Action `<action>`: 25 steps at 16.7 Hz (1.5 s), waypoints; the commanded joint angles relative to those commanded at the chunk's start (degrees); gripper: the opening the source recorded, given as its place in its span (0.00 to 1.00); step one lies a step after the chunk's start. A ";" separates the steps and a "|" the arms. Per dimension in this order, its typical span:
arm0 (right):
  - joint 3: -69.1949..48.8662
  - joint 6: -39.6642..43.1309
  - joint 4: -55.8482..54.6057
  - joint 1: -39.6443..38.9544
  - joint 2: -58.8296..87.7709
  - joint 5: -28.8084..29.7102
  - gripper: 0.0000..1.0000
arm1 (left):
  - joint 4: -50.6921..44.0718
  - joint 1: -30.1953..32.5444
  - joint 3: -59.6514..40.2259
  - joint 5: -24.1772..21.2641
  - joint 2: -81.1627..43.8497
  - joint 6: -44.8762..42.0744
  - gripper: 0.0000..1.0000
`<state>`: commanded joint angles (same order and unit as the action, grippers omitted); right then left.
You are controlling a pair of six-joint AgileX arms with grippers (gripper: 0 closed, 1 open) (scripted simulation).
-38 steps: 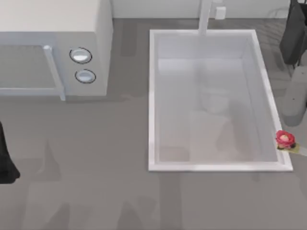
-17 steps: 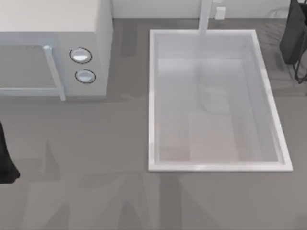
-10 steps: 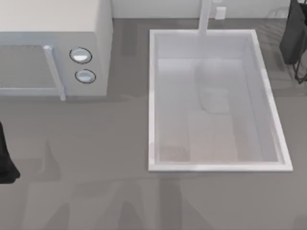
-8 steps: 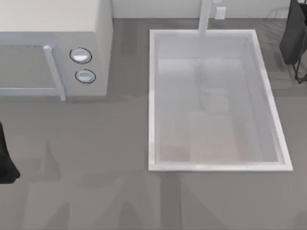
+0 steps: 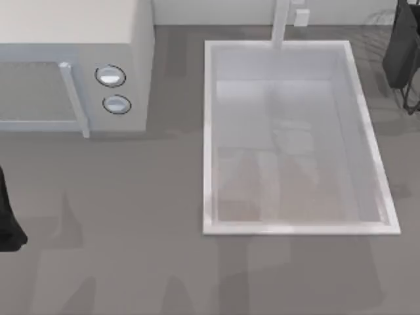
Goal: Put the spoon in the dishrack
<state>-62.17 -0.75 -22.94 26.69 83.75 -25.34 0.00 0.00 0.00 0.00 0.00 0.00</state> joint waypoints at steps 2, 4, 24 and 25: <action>1.78 0.00 -9.20 -2.85 6.86 3.02 0.00 | 0.00 0.00 0.00 0.00 0.00 0.00 1.00; 3.55 -0.05 -16.55 -5.52 12.57 5.80 0.00 | 0.00 0.00 0.00 0.00 0.00 0.00 1.00; 6.10 -0.18 -24.22 -9.12 19.21 9.45 0.83 | 0.00 0.00 0.00 0.00 0.00 0.00 1.00; 6.10 -0.18 -24.22 -9.12 19.21 9.45 0.90 | 0.00 0.00 0.00 0.00 0.00 0.00 1.00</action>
<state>-56.07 -0.93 -47.16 17.58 102.96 -15.88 0.00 0.00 0.00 0.00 0.00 0.00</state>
